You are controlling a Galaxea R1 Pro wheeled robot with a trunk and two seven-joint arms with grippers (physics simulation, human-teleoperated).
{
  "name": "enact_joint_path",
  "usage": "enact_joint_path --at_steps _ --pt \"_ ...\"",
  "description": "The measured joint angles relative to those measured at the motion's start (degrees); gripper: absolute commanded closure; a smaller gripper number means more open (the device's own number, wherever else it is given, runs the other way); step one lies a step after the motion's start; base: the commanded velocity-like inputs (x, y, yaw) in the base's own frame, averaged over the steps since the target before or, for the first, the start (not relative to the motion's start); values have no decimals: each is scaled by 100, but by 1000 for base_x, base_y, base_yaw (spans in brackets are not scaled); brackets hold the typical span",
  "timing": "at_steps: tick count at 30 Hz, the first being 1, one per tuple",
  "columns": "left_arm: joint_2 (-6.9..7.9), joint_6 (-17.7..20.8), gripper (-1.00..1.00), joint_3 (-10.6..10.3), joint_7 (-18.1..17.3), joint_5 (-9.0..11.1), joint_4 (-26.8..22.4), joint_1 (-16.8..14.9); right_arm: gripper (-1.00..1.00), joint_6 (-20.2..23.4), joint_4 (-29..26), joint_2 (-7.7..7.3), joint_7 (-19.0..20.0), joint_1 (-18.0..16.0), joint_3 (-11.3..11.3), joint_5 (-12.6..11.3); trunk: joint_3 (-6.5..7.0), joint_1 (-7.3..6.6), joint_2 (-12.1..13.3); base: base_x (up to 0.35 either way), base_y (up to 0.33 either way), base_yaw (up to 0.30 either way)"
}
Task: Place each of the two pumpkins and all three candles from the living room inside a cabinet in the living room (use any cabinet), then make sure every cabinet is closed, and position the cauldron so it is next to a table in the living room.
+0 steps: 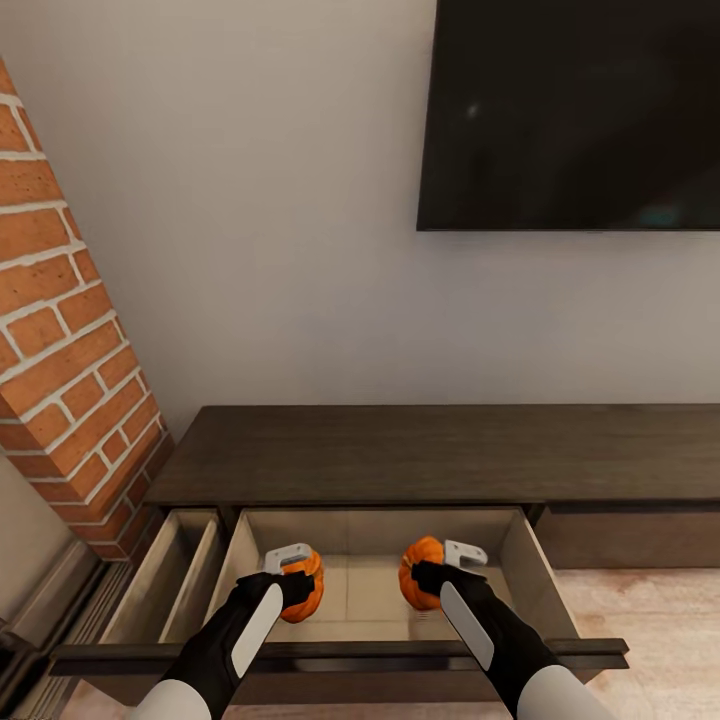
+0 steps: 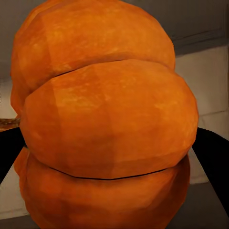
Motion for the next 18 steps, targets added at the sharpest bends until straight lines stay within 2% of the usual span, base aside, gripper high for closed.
enact_joint_path --at_steps 3,13,18 --pt "0 0 100 -6 0 -1 0 0 100 -68 6 -2 -6 0 0 -32 0 0 0 0 0 0" --pt "0 -18 100 -11 2 7 8 1 100 -91 10 -2 -9 1 0 -46 -179 219 -399 0 0 0" --pt "1 -332 100 -48 2 6 170 0 100 -95 9 -2 -8 0 1 -34 -252 308 -561 0 0 0"
